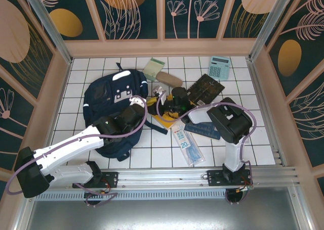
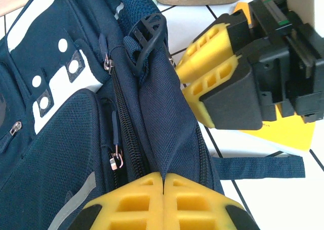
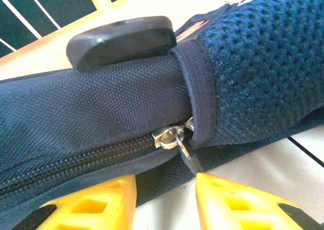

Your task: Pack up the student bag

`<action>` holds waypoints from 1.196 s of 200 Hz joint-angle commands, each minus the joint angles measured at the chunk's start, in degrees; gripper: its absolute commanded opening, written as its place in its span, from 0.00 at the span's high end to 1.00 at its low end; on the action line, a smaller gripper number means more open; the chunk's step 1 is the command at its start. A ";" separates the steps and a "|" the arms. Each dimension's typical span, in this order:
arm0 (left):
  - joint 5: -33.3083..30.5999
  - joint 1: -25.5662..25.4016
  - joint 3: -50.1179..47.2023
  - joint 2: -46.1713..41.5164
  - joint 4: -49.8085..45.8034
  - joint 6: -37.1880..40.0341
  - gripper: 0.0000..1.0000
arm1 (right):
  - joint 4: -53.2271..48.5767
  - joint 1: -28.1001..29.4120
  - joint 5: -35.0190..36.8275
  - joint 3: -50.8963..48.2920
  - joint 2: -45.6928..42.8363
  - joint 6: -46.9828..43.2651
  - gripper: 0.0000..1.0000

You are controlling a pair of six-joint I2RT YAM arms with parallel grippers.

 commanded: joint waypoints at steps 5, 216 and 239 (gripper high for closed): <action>-0.59 0.10 2.00 -2.19 2.49 0.68 1.00 | 0.88 0.71 2.33 2.49 1.80 -2.58 0.63; -0.56 0.11 1.05 0.23 4.66 -1.04 1.00 | 1.39 1.31 10.27 -2.55 -4.24 -2.45 1.00; -1.29 0.25 1.35 2.08 5.59 -1.63 1.00 | 0.38 2.36 12.09 -4.63 -6.59 -3.37 1.00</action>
